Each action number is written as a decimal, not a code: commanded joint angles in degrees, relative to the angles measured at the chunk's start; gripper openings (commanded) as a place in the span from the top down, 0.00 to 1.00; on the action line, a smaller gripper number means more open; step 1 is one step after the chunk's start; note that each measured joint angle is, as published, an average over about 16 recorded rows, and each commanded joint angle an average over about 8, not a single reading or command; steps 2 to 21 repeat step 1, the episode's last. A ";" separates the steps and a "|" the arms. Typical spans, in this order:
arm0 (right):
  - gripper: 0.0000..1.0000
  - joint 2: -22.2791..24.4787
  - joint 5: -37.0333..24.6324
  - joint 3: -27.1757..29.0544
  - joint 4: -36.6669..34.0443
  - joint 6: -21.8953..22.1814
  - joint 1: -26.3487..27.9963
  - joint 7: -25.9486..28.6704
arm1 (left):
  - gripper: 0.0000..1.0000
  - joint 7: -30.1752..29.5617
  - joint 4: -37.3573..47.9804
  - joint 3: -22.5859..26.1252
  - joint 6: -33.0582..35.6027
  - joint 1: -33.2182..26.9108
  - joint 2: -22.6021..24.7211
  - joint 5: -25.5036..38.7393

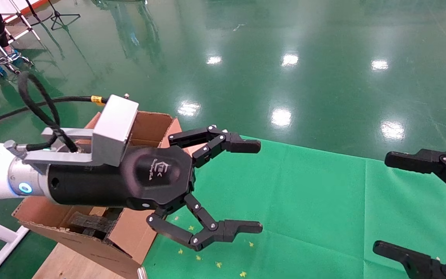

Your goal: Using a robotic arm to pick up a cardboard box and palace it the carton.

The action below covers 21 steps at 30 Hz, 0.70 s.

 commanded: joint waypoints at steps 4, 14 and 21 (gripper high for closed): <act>0.00 0.00 0.00 0.00 0.00 0.00 0.00 0.00 | 0.00 -0.02 0.01 0.01 0.00 -0.01 0.00 0.00; 0.00 0.00 0.00 0.00 0.00 0.00 0.00 0.00 | 0.00 -0.02 0.01 0.01 0.00 -0.01 0.00 0.00; 0.00 0.00 0.00 0.00 0.00 0.00 0.00 0.00 | 0.00 -0.02 0.01 0.01 0.00 -0.01 0.00 0.00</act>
